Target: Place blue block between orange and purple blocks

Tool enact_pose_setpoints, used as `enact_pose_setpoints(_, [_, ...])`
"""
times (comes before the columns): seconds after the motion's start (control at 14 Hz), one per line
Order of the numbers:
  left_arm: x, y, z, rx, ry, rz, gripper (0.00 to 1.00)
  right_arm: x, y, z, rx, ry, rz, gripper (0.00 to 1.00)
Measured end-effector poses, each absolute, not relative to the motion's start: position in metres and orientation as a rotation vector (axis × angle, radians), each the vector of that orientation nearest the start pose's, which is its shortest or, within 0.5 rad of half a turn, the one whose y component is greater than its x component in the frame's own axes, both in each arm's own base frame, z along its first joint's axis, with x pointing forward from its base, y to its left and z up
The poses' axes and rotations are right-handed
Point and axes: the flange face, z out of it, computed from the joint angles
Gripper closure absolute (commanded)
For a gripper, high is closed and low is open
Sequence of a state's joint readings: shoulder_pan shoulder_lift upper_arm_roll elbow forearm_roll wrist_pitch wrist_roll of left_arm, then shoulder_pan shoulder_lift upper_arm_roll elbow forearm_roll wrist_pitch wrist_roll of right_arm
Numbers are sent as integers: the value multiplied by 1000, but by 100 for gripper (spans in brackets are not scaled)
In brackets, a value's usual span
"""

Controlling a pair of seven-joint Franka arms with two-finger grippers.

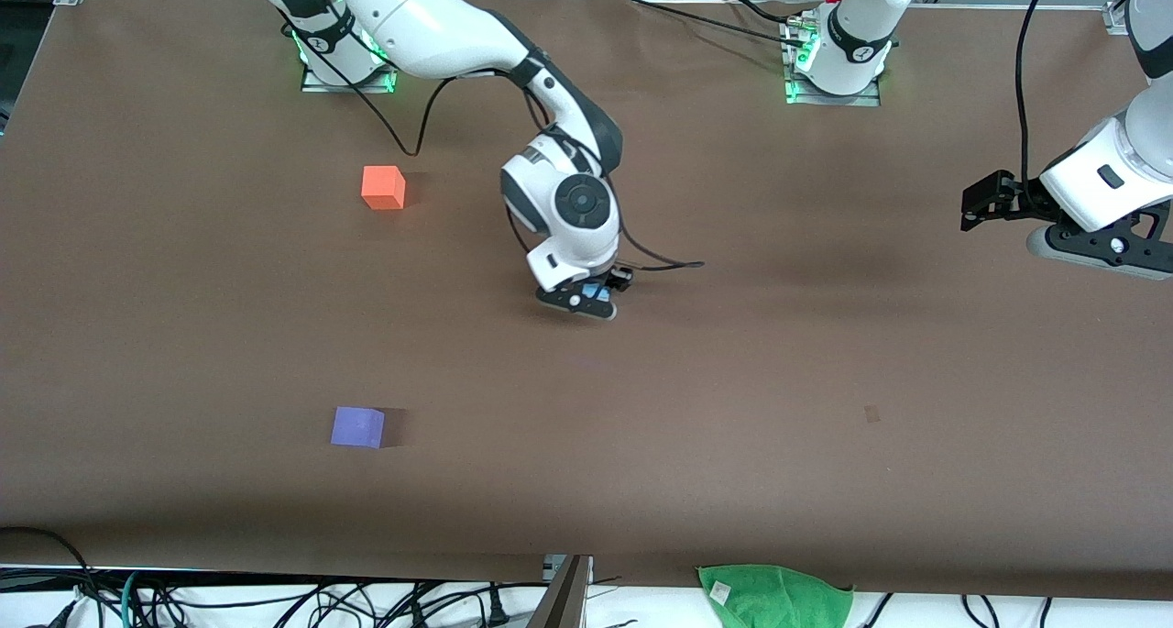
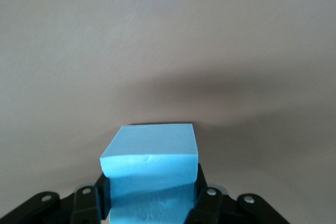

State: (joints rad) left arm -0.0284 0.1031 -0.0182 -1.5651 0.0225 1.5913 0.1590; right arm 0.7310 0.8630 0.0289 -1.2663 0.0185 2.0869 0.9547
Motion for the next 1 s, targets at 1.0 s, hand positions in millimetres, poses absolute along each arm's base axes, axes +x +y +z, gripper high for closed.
enact_pose_setpoints(1.0, [589, -27, 563, -3105, 330, 124, 0, 561, 170, 220, -3153, -221, 192, 51])
